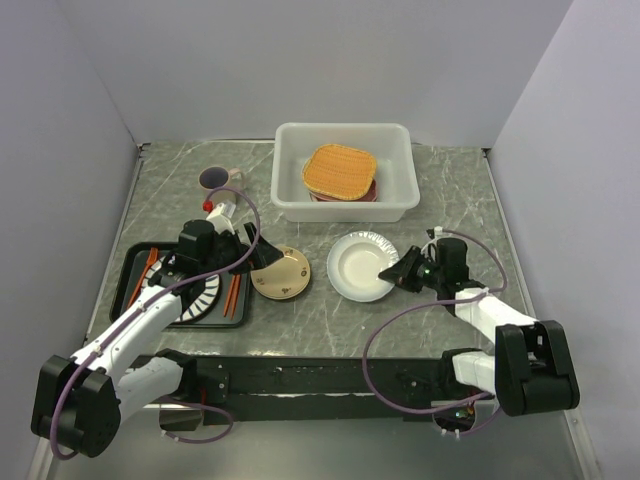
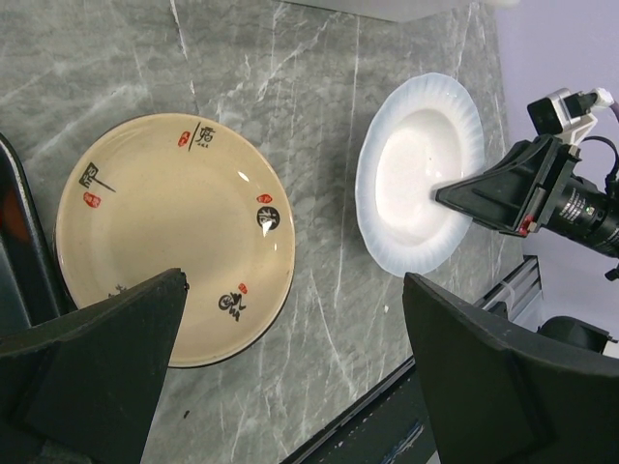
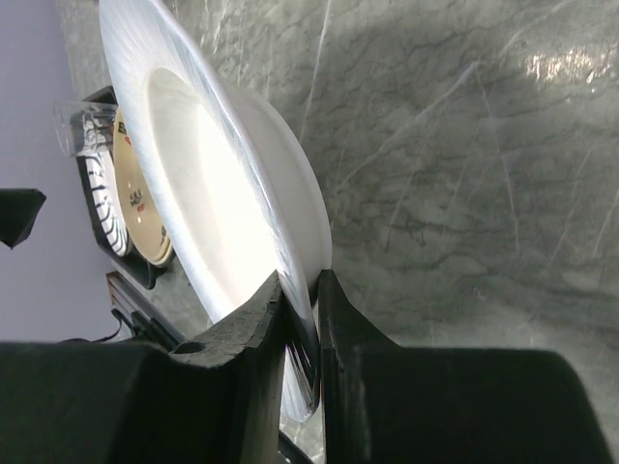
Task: Place the plates into the plastic bin on the countertop
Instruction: Pick up the plate at the center of the board.
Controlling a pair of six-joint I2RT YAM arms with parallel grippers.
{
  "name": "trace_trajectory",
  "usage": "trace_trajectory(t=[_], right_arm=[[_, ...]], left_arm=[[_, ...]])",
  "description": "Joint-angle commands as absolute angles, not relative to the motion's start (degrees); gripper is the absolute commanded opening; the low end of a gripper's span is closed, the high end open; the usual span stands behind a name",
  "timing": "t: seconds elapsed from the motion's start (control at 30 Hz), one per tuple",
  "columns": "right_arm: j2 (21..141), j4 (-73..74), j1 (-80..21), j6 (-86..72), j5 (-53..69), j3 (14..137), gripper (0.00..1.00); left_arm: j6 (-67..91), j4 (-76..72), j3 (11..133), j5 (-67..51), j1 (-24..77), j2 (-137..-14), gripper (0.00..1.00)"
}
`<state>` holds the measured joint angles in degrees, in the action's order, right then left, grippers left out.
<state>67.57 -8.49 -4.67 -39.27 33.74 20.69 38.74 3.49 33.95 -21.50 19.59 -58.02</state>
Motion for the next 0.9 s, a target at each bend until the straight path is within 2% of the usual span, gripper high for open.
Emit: trace_trajectory(t=[0.0,0.5,0.87], right_arm=[[63.5,-9.3,-4.8,-39.1,36.6,24.3,0.00],[56.2,-4.5,-4.9,-39.7,38.4,28.1,0.00],[58.5,-3.5,-4.9,-40.0,39.7,36.6,0.00]], left_arm=[[39.1,0.6,33.7,-21.2,19.7,-58.1,0.99],[39.0,1.1,34.0,-20.2,19.7,-57.4,0.99],[38.5,2.1,34.6,-20.0,19.7,-57.0,0.99]])
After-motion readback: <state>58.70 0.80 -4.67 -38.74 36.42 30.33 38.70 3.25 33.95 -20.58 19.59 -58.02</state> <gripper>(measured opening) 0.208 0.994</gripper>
